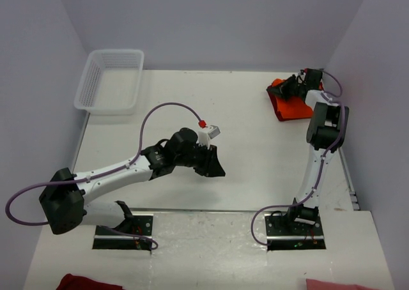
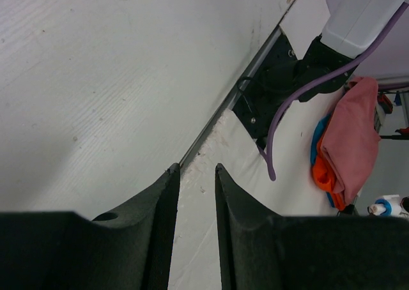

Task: Fold and stack the t-shirts
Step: Put the neatly folded tshirt into the corner of the board with the right arm

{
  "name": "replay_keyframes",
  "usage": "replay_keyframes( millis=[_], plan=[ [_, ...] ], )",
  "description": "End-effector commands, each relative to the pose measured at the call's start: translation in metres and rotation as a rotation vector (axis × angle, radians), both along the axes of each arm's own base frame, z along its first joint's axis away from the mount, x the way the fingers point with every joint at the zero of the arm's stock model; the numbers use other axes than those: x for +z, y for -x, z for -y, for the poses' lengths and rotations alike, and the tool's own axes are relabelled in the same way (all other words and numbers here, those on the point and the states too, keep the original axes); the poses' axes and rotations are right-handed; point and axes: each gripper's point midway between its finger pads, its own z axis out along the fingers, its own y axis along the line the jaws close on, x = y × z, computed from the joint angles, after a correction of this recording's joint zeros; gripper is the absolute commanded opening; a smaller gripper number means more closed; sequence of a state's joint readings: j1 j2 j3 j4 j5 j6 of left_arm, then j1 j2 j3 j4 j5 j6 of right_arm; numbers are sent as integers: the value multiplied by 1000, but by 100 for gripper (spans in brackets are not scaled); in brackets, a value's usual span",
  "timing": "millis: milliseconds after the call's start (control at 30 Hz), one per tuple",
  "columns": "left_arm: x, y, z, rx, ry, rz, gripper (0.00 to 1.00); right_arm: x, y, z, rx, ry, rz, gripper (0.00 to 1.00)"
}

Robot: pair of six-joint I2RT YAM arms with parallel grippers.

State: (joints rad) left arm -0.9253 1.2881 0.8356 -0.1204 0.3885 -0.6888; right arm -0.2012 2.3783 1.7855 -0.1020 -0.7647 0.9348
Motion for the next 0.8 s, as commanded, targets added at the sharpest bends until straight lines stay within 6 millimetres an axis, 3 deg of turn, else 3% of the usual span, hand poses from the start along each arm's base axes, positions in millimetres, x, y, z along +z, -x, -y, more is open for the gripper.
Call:
replay_keyframes(
  millis=[0,33,100,133,167,467,767],
  plan=[
    [5,1,6,-14,27,9,30,66,-9,-3,63,-6,173,0],
    [5,1,6,-17,28,8,30,73,-12,-3,76,-22,179,0],
    [5,1,8,-19,32,5,31,54,-11,-9,125,-98,108,0],
    [6,1,8,-22,36,6,30,64,-17,-9,139,-117,88,0],
    [7,1,8,-22,37,7,30,42,-18,-10,147,-148,37,0],
    [8,-1,11,-19,36,7,31,47,-21,-22,154,-299,63,2],
    [2,-6,19,-21,22,-13,31,29,-32,-50,221,-451,30,0]
  ],
)
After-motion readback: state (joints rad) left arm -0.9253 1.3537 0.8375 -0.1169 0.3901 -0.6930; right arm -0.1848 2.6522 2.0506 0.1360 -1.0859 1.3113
